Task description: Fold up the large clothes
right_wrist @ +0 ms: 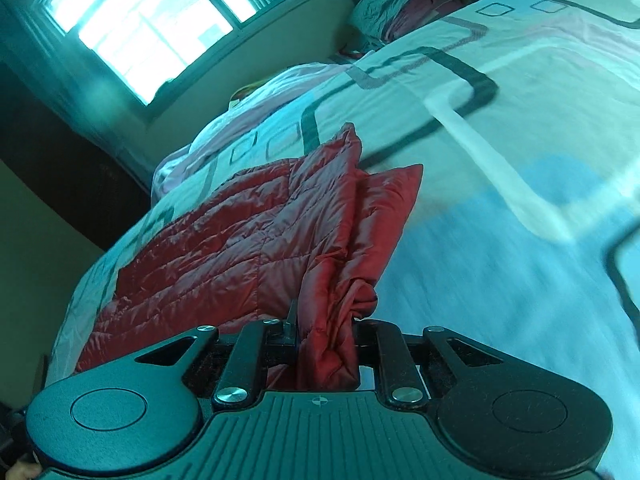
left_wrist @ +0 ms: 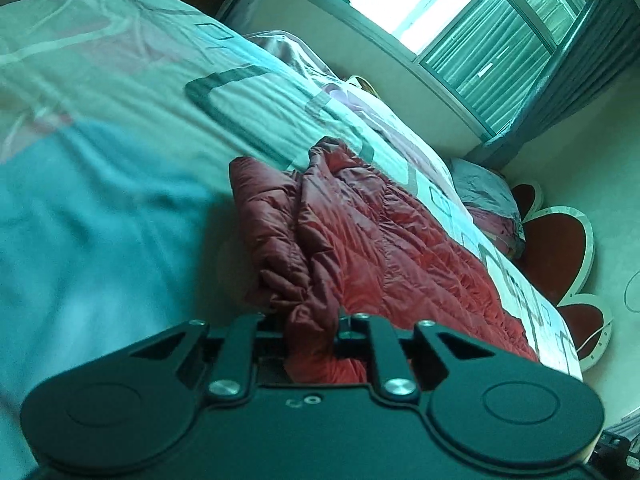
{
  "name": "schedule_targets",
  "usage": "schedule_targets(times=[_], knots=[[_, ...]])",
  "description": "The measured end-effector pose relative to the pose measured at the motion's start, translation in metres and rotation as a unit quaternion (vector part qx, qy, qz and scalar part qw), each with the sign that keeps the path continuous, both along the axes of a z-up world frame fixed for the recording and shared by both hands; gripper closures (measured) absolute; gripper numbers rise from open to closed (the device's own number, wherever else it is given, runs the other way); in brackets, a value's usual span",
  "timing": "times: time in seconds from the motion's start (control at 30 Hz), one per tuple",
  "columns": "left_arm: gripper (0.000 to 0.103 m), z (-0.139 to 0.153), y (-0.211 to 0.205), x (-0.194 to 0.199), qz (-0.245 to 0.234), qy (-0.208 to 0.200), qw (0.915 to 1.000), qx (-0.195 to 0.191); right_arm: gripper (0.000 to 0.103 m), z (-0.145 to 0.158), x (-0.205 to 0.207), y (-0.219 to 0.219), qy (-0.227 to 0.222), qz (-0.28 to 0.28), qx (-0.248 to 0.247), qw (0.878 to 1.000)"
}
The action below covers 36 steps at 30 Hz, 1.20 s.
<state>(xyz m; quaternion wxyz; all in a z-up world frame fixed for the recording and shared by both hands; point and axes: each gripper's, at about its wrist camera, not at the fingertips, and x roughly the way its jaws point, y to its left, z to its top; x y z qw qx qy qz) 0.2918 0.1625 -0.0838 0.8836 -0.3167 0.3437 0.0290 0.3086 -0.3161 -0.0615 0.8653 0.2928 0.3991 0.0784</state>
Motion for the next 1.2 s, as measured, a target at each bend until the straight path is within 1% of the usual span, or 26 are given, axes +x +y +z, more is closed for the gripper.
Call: schedule_targets(times=[0.13, 0.27, 0.4, 0.5, 0.57, 0.63, 0.67, 0.7, 0.73, 0.77, 0.8, 0.83, 0.87, 0.9, 0.93, 0.97, 1.0, 1.03, 1.07, 1.1, 1.13, 1.17, 1.2], knots=[[0.088, 0.000, -0.002, -0.028, 0.002, 0.005, 1.0000, 0.002, 0.088, 0.002, -0.036, -0.005, 0.000, 0.005, -0.003, 1.000], [0.088, -0.003, -0.001, -0.049, 0.007, 0.005, 1.0000, -0.005, 0.088, 0.001, -0.068, -0.009, 0.000, 0.009, -0.006, 1.000], [0.088, -0.005, -0.005, -0.066, 0.015, 0.004, 0.9998, -0.012, 0.088, 0.000, -0.089, -0.015, 0.003, 0.010, -0.006, 1.000], [0.088, -0.004, -0.010, -0.085, 0.017, 0.002, 0.9998, -0.012, 0.088, 0.006, -0.105, -0.018, 0.004, 0.011, -0.012, 1.000], [0.087, -0.011, -0.010, -0.095, 0.016, 0.005, 0.9997, -0.016, 0.087, 0.003, -0.111, -0.020, 0.010, 0.012, -0.011, 1.000], [0.084, -0.023, -0.008, -0.095, 0.020, 0.016, 0.9994, -0.022, 0.087, -0.012, -0.109, -0.021, 0.033, 0.014, -0.012, 0.999], [0.078, -0.027, -0.008, -0.093, 0.021, 0.019, 0.9994, -0.020, 0.087, -0.021, -0.106, -0.022, 0.044, 0.012, -0.008, 0.999], [0.075, -0.030, -0.008, -0.092, 0.022, 0.024, 0.9993, -0.019, 0.084, -0.029, -0.102, -0.023, 0.056, 0.008, 0.000, 0.998], [0.071, -0.031, -0.007, -0.091, 0.026, 0.023, 0.9991, -0.025, 0.077, -0.032, -0.100, -0.024, 0.062, 0.002, 0.006, 0.998], [0.056, -0.031, -0.007, -0.092, 0.029, 0.020, 0.9990, -0.028, 0.073, -0.032, -0.100, -0.026, 0.061, -0.003, 0.011, 0.998], [0.046, -0.029, -0.006, -0.094, 0.030, 0.016, 0.9990, -0.030, 0.066, -0.030, -0.101, -0.029, 0.060, -0.009, 0.007, 0.998], [0.030, -0.027, -0.005, -0.096, 0.031, 0.008, 0.9990, -0.031, 0.044, -0.026, -0.103, -0.032, 0.056, -0.022, -0.007, 0.998], [0.018, -0.025, -0.003, -0.098, 0.030, 0.001, 0.9991, -0.031, 0.016, -0.020, -0.108, -0.037, 0.047, -0.044, -0.028, 0.998], [0.017, -0.024, -0.003, -0.100, 0.030, -0.005, 0.9990, -0.032, 0.009, -0.011, -0.115, -0.041, 0.030, -0.072, -0.054, 0.995], [0.018, -0.025, -0.001, -0.100, 0.026, -0.008, 0.9990, -0.036, 0.008, -0.003, -0.122, -0.047, 0.011, -0.092, -0.071, 0.993], [0.020, -0.027, 0.001, -0.098, 0.022, -0.009, 0.9988, -0.042, 0.009, 0.004, -0.125, -0.053, 0.002, -0.098, -0.074, 0.992], [0.023, -0.029, 0.002, -0.095, 0.019, -0.009, 0.9986, -0.049, 0.013, 0.011, -0.127, -0.056, -0.011, -0.096, -0.068, 0.993], [0.025, -0.033, 0.005, -0.091, 0.016, -0.009, 0.9983, -0.056, 0.040, 0.016, -0.126, -0.054, -0.019, -0.088, -0.060, 0.994], [0.026, -0.035, 0.006, -0.086, 0.013, -0.011, 0.9980, -0.061, 0.061, 0.021, -0.122, -0.049, -0.022, -0.075, -0.057, 0.995], [0.027, -0.036, 0.007, -0.081, 0.011, -0.012, 0.9978, -0.064, 0.064, 0.026, -0.116, -0.040, -0.025, -0.055, -0.050, 0.997], [0.031, -0.036, 0.009, -0.075, 0.007, -0.012, 0.9975, -0.070, 0.073, 0.029, -0.112, -0.028, -0.031, -0.033, -0.043, 0.998], [0.038, -0.037, 0.010, -0.072, 0.004, -0.012, 0.9971, -0.075, 0.085, 0.032, -0.105, -0.013, -0.033, -0.010, -0.037, 0.999], [0.045, -0.038, 0.012, -0.068, 0.001, -0.009, 0.9967, -0.080, 0.086, 0.034, -0.097, 0.006, -0.035, 0.016, -0.029, 0.999]])
